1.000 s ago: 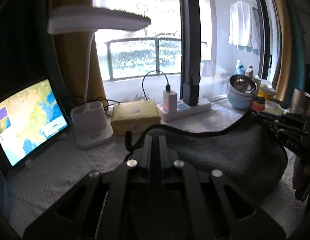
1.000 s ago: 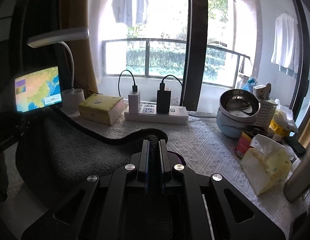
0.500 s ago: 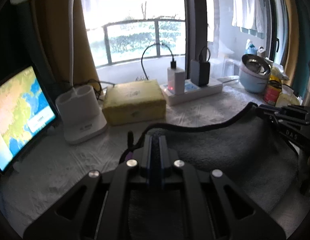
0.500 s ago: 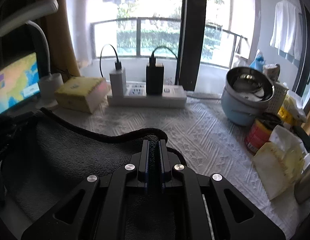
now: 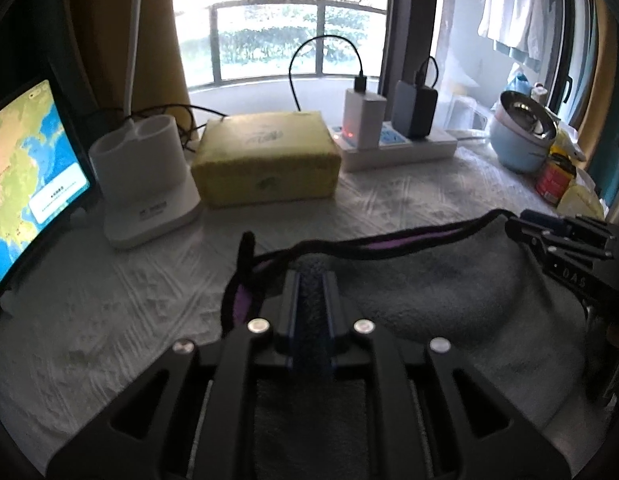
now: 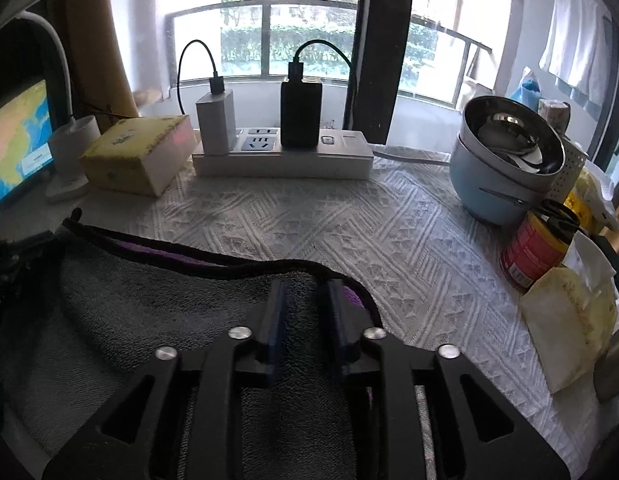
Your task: Fold towel
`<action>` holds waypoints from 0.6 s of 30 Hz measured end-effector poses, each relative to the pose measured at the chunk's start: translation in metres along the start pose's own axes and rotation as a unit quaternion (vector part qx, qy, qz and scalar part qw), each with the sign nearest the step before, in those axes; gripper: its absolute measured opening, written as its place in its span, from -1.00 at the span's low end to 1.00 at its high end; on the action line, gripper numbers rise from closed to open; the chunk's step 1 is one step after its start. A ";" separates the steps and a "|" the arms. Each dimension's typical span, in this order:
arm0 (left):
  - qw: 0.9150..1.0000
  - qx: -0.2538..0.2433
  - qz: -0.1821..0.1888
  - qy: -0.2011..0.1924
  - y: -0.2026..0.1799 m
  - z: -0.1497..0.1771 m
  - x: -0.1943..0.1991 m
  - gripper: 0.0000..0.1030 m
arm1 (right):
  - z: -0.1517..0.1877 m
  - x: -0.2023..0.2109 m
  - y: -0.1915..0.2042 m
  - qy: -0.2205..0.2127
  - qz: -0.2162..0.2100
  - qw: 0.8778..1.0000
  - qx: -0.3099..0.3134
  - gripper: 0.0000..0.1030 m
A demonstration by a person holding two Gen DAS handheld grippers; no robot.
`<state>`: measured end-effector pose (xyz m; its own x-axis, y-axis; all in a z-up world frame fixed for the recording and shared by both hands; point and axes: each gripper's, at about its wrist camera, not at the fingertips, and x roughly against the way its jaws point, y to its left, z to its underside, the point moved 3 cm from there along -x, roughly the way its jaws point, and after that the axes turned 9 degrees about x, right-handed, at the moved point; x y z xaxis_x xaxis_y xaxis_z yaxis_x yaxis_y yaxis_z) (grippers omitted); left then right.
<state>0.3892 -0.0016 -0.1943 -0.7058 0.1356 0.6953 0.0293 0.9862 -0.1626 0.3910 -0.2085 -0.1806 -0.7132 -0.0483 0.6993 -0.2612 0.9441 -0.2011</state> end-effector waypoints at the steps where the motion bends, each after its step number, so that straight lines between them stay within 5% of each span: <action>1: 1.000 0.002 -0.001 0.000 0.000 0.000 0.000 -0.71 | 0.000 0.000 -0.001 0.000 0.000 1.000 -0.003 -0.27; 7: 0.999 0.013 -0.024 -0.029 0.005 -0.005 0.017 -0.38 | 0.001 0.011 -0.005 -0.004 0.009 1.000 -0.015 0.00; 9: 0.999 0.017 -0.023 -0.033 0.005 -0.007 0.021 0.39 | 0.001 0.015 -0.005 -0.008 0.010 1.000 -0.014 0.04; 11: 0.999 0.022 -0.017 -0.039 0.004 -0.008 0.027 0.62 | 0.001 0.020 -0.005 -0.012 0.008 1.000 -0.014 0.05; 18: 0.998 0.023 -0.017 -0.058 -0.004 -0.007 0.048 0.66 | 0.001 0.043 -0.002 -0.027 0.007 1.000 -0.008 0.09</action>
<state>0.3606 0.0015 -0.1555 -0.7833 0.0883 0.6154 -0.0264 0.9843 -0.1747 0.3607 -0.2129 -0.1505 -0.7504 -0.0515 0.6590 -0.2411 0.9496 -0.2004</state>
